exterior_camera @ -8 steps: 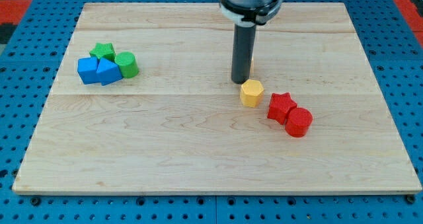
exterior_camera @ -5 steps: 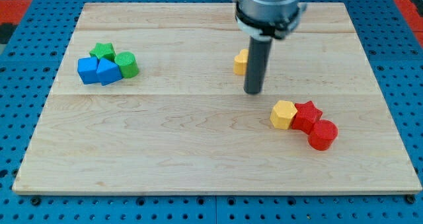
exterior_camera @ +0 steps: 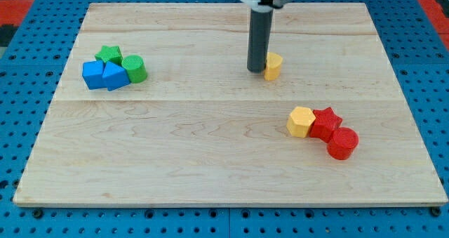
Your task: Push the yellow heart into the yellow hexagon
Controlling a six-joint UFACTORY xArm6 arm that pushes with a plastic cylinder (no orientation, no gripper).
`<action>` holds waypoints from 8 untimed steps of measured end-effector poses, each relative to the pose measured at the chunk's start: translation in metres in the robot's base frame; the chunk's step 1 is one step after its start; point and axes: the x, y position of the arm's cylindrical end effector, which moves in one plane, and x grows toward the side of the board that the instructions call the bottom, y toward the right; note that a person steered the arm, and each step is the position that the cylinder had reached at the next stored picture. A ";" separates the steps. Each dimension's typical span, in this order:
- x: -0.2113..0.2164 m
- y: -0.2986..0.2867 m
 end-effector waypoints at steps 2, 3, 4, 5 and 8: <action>0.057 0.083; 0.103 0.078; 0.030 0.107; 0.005 0.059; 0.043 0.069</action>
